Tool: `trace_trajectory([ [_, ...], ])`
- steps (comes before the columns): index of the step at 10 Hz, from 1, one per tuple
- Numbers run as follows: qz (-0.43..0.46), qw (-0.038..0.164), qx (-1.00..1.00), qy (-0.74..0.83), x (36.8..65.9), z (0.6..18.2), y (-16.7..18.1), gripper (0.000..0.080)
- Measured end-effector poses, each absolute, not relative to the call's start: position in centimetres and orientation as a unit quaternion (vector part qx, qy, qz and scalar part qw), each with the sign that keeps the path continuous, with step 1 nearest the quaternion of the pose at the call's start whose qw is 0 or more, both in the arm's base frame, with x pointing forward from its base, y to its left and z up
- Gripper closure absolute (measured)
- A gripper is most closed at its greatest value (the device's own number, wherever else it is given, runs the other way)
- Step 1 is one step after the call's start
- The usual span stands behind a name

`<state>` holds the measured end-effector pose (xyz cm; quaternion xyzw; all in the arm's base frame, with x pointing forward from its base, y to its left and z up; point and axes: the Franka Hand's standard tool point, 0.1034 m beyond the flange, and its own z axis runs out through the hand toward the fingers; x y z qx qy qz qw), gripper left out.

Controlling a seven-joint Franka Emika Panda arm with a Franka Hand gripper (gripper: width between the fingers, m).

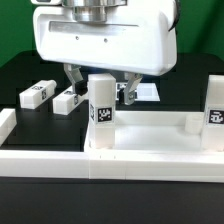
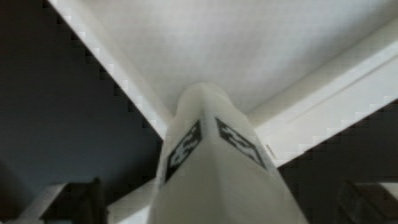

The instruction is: Assemble desk

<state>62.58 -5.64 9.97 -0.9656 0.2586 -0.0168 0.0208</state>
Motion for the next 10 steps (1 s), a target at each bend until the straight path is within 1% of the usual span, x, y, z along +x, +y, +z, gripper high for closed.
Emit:
trace_trajectory([
  [3,-0.020,0.003,-0.991,0.132,62.65,10.00,-5.48,0.0150],
  [6,-0.021,-0.011,-0.999,0.034,62.80,10.05,-5.17,0.0150],
  [10,-0.019,-0.015,-0.995,-0.094,62.75,10.00,-5.51,0.0150],
])
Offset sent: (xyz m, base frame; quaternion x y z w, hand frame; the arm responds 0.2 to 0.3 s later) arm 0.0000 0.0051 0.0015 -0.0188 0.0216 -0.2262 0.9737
